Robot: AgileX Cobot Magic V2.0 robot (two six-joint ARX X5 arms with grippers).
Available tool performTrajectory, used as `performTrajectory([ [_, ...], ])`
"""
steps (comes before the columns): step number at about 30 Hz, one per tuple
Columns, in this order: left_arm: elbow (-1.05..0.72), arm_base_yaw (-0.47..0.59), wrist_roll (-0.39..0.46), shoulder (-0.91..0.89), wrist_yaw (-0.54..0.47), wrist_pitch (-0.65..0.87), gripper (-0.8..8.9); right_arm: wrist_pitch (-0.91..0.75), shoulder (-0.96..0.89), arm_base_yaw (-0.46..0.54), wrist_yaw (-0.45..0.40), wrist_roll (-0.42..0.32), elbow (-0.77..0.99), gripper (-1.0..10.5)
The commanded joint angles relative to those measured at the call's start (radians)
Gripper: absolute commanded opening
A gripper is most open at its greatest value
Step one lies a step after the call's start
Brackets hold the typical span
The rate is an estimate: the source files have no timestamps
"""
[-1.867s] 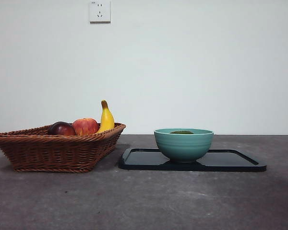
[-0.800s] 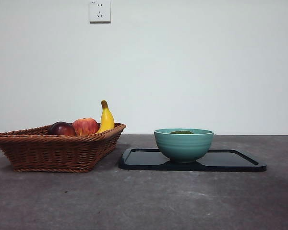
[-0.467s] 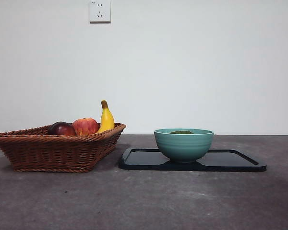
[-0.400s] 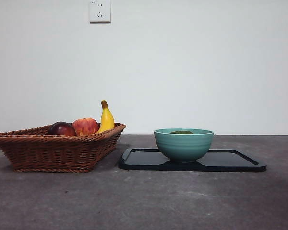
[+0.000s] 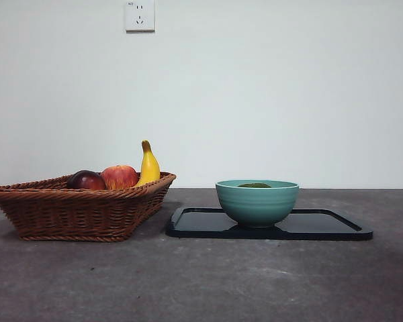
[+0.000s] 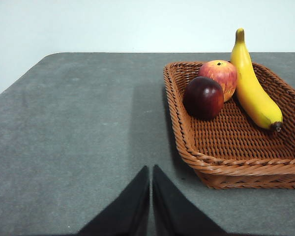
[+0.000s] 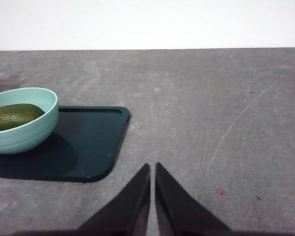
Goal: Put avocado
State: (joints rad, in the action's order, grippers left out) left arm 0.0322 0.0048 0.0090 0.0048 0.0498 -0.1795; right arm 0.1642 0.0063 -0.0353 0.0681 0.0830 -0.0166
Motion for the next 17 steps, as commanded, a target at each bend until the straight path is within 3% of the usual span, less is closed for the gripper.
performTrajectory([
  [1, -0.021, 0.002, -0.002, -0.002, -0.003, -0.008, 0.09, -0.010, -0.003, 0.000, -0.001, 0.011, 0.005, 0.1],
  [17, -0.021, 0.002, -0.002, -0.002, -0.003, -0.008, 0.09, -0.010, -0.003, 0.000, -0.001, 0.011, 0.005, 0.1],
])
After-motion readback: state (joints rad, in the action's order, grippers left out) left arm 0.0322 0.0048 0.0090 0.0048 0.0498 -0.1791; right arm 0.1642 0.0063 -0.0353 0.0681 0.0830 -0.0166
